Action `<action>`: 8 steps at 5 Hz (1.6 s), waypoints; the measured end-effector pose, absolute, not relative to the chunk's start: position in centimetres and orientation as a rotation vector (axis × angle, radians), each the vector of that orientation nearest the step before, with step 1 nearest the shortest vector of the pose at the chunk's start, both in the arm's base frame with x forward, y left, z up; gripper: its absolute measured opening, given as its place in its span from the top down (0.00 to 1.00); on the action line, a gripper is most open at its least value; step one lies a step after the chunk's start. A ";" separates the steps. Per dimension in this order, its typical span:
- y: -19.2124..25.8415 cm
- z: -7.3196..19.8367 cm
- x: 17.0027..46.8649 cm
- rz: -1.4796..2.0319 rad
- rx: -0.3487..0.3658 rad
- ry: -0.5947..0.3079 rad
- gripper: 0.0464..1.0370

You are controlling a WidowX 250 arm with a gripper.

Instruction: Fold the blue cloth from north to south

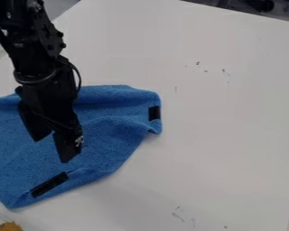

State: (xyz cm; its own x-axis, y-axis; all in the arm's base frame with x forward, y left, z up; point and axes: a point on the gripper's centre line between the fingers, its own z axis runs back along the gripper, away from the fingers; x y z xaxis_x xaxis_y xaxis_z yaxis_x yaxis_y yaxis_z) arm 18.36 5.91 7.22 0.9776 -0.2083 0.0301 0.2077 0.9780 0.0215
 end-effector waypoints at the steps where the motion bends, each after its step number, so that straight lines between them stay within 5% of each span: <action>1: 5.9 7.1 18.3 -0.202 0.024 -0.023 0.04; 4: 2.8 8.7 22.9 -0.169 0.239 -0.125 0.04; 6: 0.4 8.2 31.5 -0.223 0.210 -0.213 0.04; 8: 0.0 5.2 35.4 -0.253 0.121 -0.268 0.04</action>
